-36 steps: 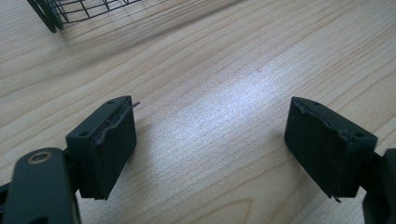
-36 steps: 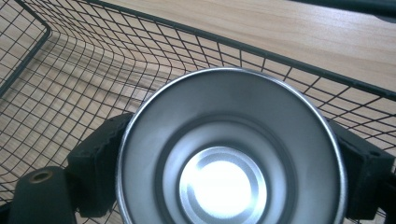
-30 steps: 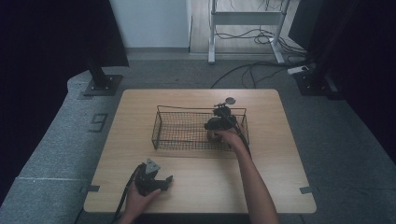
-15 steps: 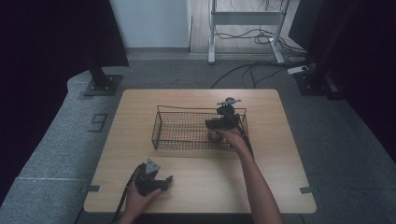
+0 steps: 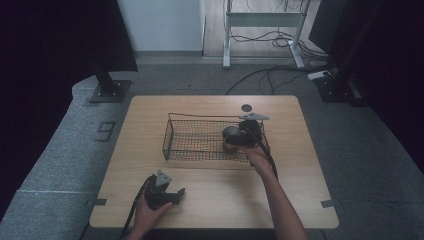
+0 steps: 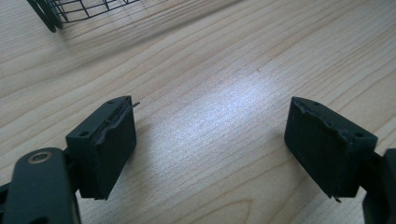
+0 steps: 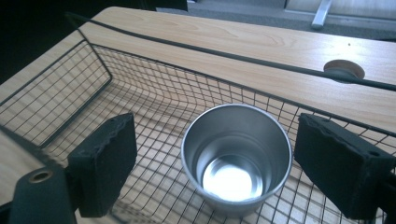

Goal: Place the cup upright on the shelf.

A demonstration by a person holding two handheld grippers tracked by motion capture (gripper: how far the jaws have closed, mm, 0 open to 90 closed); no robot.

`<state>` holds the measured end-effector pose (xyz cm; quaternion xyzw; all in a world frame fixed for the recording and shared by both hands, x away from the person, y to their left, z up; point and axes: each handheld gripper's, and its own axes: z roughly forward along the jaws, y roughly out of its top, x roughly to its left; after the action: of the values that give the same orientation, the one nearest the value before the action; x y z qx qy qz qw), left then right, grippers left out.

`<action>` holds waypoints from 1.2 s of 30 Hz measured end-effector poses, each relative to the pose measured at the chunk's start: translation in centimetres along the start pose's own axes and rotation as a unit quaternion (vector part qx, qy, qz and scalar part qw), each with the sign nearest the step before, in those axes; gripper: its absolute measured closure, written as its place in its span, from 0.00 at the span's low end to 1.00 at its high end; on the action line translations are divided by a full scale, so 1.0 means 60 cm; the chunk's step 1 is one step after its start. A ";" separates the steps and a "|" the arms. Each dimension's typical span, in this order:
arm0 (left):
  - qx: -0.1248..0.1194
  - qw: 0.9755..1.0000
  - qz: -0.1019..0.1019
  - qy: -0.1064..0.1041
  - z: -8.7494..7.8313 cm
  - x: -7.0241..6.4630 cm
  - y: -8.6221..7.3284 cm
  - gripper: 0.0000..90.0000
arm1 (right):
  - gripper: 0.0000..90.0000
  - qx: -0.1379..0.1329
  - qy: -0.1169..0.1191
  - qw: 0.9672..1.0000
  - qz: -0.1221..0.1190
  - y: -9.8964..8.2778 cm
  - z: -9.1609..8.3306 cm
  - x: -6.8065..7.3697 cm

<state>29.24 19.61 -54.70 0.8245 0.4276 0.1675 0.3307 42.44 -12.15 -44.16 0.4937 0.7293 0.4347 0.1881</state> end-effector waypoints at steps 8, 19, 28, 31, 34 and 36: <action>0.000 1.000 0.000 0.000 0.000 0.000 0.000 0.18 | 0.16 -0.014 0.010 1.000 -0.020 -0.029 -0.043 0.012; 0.000 1.000 0.000 0.000 0.000 0.000 0.000 0.19 | 0.19 -0.033 0.010 0.999 -0.039 -0.098 -0.098 0.013; 0.000 1.000 0.000 0.000 0.000 0.000 0.000 0.19 | 0.20 -0.028 0.010 0.999 -0.033 -0.161 -0.138 -0.012; 0.000 1.000 0.000 0.000 0.000 0.000 0.000 0.19 | 0.20 -0.025 0.009 0.999 -0.021 -0.186 -0.146 -0.024; 0.000 1.000 0.000 0.000 0.000 0.000 0.000 0.19 | 0.21 -0.024 0.005 1.000 -0.003 -0.216 -0.145 -0.034; 0.000 1.000 0.000 0.000 0.000 0.000 0.000 0.19 | 0.21 -0.013 0.004 1.000 -0.001 -0.228 -0.141 -0.037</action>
<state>29.24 19.61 -54.71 0.8243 0.4276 0.1674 0.3311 29.87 -19.76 -51.06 0.4890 0.7245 0.4461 0.1922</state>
